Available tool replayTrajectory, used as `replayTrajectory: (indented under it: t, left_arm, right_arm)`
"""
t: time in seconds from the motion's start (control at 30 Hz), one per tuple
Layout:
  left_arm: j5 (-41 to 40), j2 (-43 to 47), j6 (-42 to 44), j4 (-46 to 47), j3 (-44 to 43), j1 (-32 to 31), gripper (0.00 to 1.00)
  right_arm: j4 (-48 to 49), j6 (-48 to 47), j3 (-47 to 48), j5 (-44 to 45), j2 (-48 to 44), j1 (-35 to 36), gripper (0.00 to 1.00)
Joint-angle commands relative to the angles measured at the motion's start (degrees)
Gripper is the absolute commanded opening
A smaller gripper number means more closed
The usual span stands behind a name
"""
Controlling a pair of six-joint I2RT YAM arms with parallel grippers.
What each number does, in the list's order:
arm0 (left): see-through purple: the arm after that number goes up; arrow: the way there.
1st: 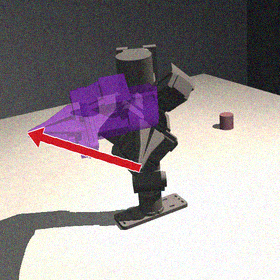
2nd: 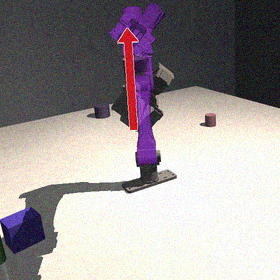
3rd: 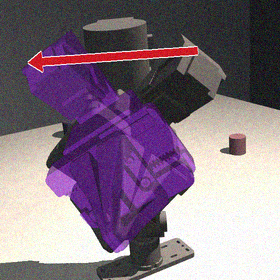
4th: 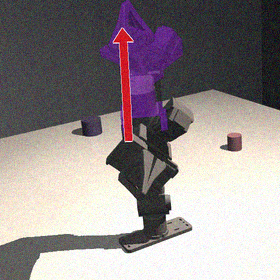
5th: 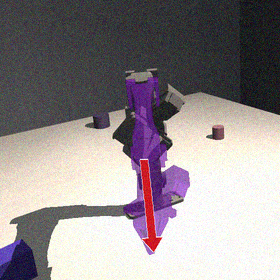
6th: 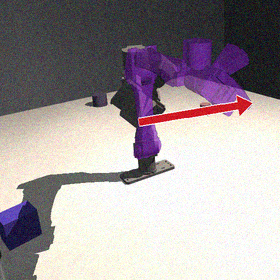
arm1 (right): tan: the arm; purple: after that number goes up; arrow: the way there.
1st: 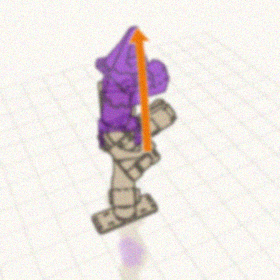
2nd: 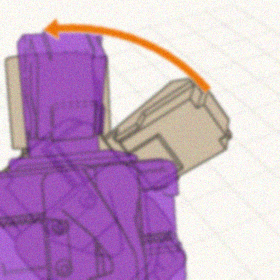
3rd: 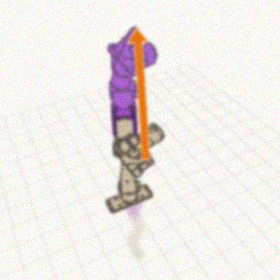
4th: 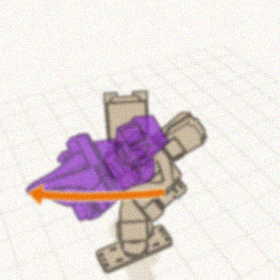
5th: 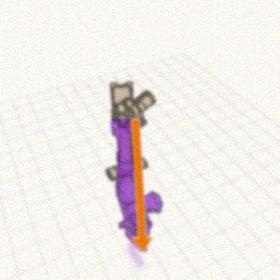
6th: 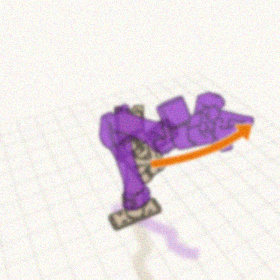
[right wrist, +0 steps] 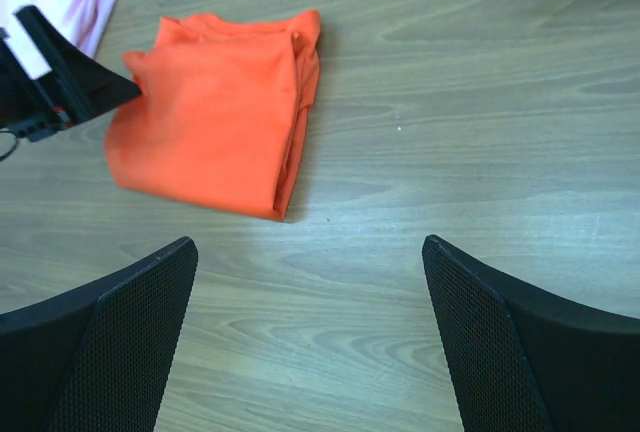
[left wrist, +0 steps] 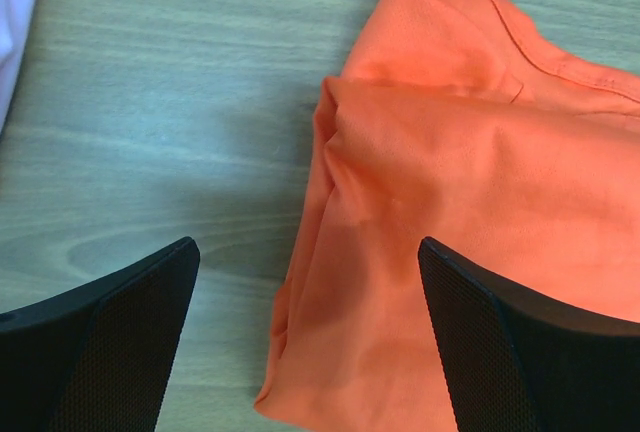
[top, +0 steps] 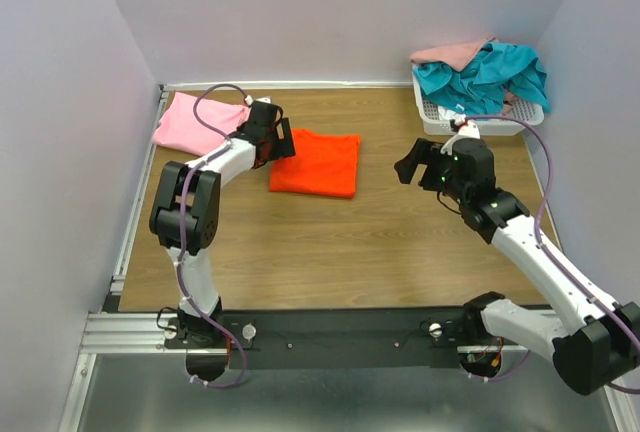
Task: Fold and stack the t-shirts
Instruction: Fold the tshirt, then neatly place the folded tshirt to the corner
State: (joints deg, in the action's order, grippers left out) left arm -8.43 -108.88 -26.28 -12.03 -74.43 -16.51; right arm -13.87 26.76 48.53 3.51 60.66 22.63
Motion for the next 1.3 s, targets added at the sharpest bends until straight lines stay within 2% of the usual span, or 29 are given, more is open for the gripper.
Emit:
replayTrajectory:
  t: [0.0, 0.13, 0.17, 0.5, 0.6, 0.7, 0.73, 0.8, 0.83, 1.0, 1.07, 1.17, 1.27]
  left_arm:
    - [1.7, -3.6, 1.9, -2.4, -3.1, 0.0, 0.95]
    - [1.9, -6.3, 1.8, -3.3, -4.0, 0.0, 0.84]
    - [2.2, -6.9, 2.0, -3.3, -3.9, 0.0, 0.79]
    - [3.0, -9.0, 5.9, -2.7, -4.1, -2.1, 0.66]
    - [2.0, -10.6, 6.4, -5.0, -6.0, -2.9, 0.57]
    - [-0.4, -12.1, 6.9, -7.5, -8.1, -3.8, 0.42]
    - [-1.4, -12.4, 7.4, -7.7, -8.4, -4.4, 0.32]
    - [-2.7, -12.8, 7.6, -8.4, -8.9, -4.8, 0.17]
    - [-3.2, -13.1, 7.6, -8.9, -9.2, -4.8, 0.00]
    - [-8.9, -12.9, 10.4, -10.5, -11.7, -4.8, 0.00]
    - [-14.4, -11.3, 12.2, -9.8, -12.1, -4.8, 0.00]
    - [-22.2, -8.9, 18.7, -6.6, -11.5, -4.7, 0.00]
    - [-24.7, -4.7, 26.0, 0.8, -9.2, -3.5, 0.00]
  right_arm:
    - [-2.7, 0.0, -1.7, 3.9, -3.1, -0.2, 1.00]
    - [-4.4, -0.6, -2.3, 5.5, -6.3, -0.2, 1.00]
    - [-4.7, -0.7, -2.6, 6.2, -7.0, -0.3, 1.00]
    - [-5.4, -0.8, -3.9, 12.3, -10.4, -0.2, 1.00]
    - [-5.5, -1.0, -4.1, 13.9, -10.4, -0.2, 1.00]
    - [-5.7, -0.7, -4.4, 15.2, -10.4, -0.2, 1.00]
    - [-5.7, -0.7, -4.6, 15.3, -10.6, -0.3, 1.00]
    - [-5.7, -0.7, -4.7, 15.8, -10.7, -0.2, 1.00]
    - [-5.8, -0.7, -4.7, 16.5, -10.9, -0.2, 1.00]
    - [-5.9, -0.5, -5.1, 18.0, -10.8, -0.2, 1.00]
    - [-5.8, -0.8, -5.1, 18.7, -10.5, -0.2, 1.00]
    - [-5.8, -0.8, -5.2, 19.4, -9.6, -0.2, 1.00]
    - [-5.8, -0.8, -4.9, 19.4, -8.0, -0.2, 1.00]
